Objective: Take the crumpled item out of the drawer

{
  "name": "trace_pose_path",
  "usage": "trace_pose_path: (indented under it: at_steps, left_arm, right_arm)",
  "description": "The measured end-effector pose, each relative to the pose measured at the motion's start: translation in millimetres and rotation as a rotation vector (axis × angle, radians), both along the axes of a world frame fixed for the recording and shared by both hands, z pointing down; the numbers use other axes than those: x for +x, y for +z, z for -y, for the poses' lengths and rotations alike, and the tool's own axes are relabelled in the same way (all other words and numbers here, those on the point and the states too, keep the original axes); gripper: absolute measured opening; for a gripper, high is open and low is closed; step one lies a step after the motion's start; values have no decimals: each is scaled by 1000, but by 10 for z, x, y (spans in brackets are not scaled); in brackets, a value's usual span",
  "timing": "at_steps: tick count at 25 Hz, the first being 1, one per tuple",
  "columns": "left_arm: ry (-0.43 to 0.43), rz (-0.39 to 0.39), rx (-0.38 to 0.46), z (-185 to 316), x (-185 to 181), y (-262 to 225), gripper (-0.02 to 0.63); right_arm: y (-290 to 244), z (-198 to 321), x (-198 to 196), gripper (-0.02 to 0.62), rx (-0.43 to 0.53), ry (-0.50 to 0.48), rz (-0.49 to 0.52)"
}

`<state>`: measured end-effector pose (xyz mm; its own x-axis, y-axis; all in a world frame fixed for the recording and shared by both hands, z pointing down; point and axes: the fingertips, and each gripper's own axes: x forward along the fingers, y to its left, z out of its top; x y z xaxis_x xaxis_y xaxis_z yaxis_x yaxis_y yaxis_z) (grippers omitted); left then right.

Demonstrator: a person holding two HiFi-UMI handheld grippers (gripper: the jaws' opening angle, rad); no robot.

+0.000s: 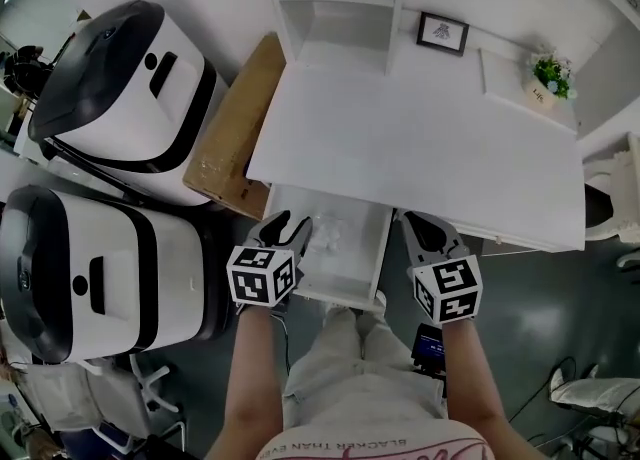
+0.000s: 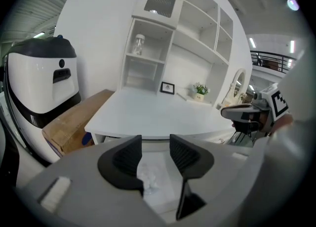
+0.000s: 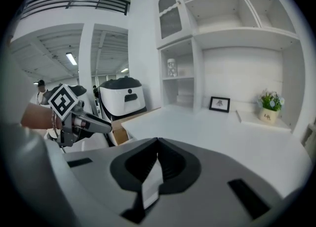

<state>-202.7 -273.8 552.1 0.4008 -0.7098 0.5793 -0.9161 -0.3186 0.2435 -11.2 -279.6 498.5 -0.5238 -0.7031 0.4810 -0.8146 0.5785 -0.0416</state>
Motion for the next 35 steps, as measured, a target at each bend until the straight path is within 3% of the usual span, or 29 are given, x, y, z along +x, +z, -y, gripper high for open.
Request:
trace_pose_path:
  at_steps: [6,22,29,35]
  left_arm:
    - [76,10,-141,-3,21,476,184]
    - [242,61,-504,122,168,1675,184]
    - [272,101,-626,56,152,2255,184]
    - [275,130,-673,57,122,2566,184]
  right_arm:
    - [333,-137,54,6,-89,32,-24]
    - [752,-262,225,6,-203,144,-28]
    - [870,-357,264,6,-234,168,-63]
    - [959,-507,346,6,-257,186,-107]
